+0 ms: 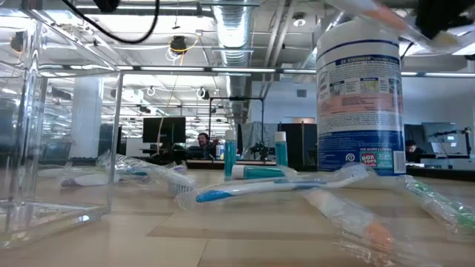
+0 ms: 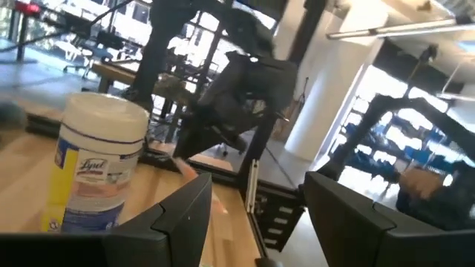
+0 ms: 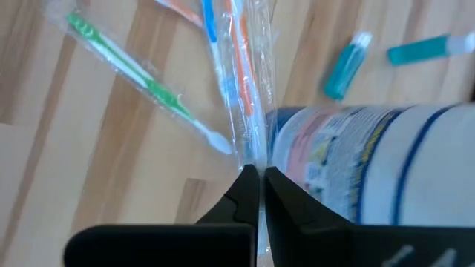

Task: Pick & Place toothbrushing station
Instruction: Put the right orange toothbrush into the transparent organizer

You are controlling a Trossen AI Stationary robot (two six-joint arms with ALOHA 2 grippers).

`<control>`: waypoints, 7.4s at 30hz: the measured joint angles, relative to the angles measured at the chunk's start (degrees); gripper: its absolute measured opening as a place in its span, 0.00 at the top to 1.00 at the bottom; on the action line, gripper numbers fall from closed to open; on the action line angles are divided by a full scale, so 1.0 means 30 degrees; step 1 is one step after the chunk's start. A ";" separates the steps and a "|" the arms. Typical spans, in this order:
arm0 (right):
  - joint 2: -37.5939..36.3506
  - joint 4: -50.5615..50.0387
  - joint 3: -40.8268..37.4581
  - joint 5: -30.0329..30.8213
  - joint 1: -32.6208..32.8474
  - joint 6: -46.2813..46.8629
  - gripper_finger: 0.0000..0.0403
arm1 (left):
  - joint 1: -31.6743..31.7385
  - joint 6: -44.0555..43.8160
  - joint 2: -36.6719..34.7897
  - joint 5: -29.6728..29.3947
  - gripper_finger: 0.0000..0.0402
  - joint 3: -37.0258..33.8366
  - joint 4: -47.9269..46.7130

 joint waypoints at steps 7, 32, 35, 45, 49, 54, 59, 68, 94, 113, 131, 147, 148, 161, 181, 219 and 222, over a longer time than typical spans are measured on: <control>0.3209 -0.5159 0.3974 0.1858 -0.0058 -0.0620 1.00 | 0.2746 -0.3644 0.1483 0.3183 0.47 0.0007 0.1550; 0.5892 -0.6243 1.0464 0.7670 -0.0748 -0.7721 1.00 | 0.7405 -0.9763 0.7445 1.0909 0.47 0.4859 0.1775; 0.5892 -0.6098 1.0464 0.8262 -0.0765 -0.8168 1.00 | 0.7652 -1.0256 0.7895 1.1608 0.47 0.5332 0.1783; 0.5892 -0.3655 1.0464 0.9171 -0.0780 -1.1521 1.00 | 0.8172 -1.2025 0.8440 1.2659 0.51 0.5901 0.1704; 0.5892 -0.2912 1.0457 0.9571 -0.0918 -1.2131 1.00 | 0.8145 -1.2087 0.8440 1.2664 0.55 0.5901 0.1099; 0.5939 -0.2165 1.0444 1.0214 -0.1005 -1.3391 1.00 | 0.8114 -1.2089 0.8433 1.2664 0.57 0.5901 0.0855; 0.6264 -0.1125 1.0443 1.0280 -0.1304 -1.4732 1.00 | 0.8114 -1.2089 0.8433 1.2657 0.57 0.5901 0.0916; 0.6391 0.0978 1.0443 1.1167 -0.1792 -1.7605 1.00 | 0.8114 -1.2140 0.8433 1.3420 0.57 0.5901 0.0908; 0.6387 0.2791 1.0436 1.0032 -0.1661 -1.8410 1.00 | 0.8361 -1.2147 0.8411 1.3691 0.64 0.5887 0.0909; 0.6387 0.3101 1.0429 0.9880 -0.1785 -1.8419 0.93 | 0.8383 -1.1490 0.8382 1.4749 0.97 0.5887 0.0851; 0.6351 0.3260 1.0435 1.0272 -0.1115 -1.7580 0.85 | 0.8595 -1.0923 0.8460 1.4872 0.98 0.5858 0.0612; 0.6183 0.0946 1.0451 0.9272 -0.0510 -1.0513 0.80 | 0.8697 -0.7564 0.7092 1.5318 0.98 0.5070 0.0742; 0.6191 0.0677 1.0450 0.9178 -0.0418 -1.0016 0.80 | 0.8697 -0.7467 0.6719 1.5097 0.97 0.4767 0.0694; 0.6191 -0.1634 1.0450 0.9033 -0.0299 -0.4564 0.80 | 0.6786 -0.3981 0.0493 1.1733 0.97 0.0219 0.0683; 0.6220 -0.2998 1.0450 0.8473 -0.0568 -0.0899 0.80 | 0.1742 0.0535 -0.4411 0.6248 0.97 -0.3067 -0.1255; 0.6227 -0.2911 1.0443 0.8101 -0.0678 -0.0387 0.80 | -0.5731 0.2944 0.1312 -0.0707 0.96 -0.3075 0.1322; 0.6227 -0.2911 1.0443 0.8101 -0.0699 -0.0387 0.80 | -0.5892 0.2984 0.1915 -0.0711 0.96 -0.3075 0.1712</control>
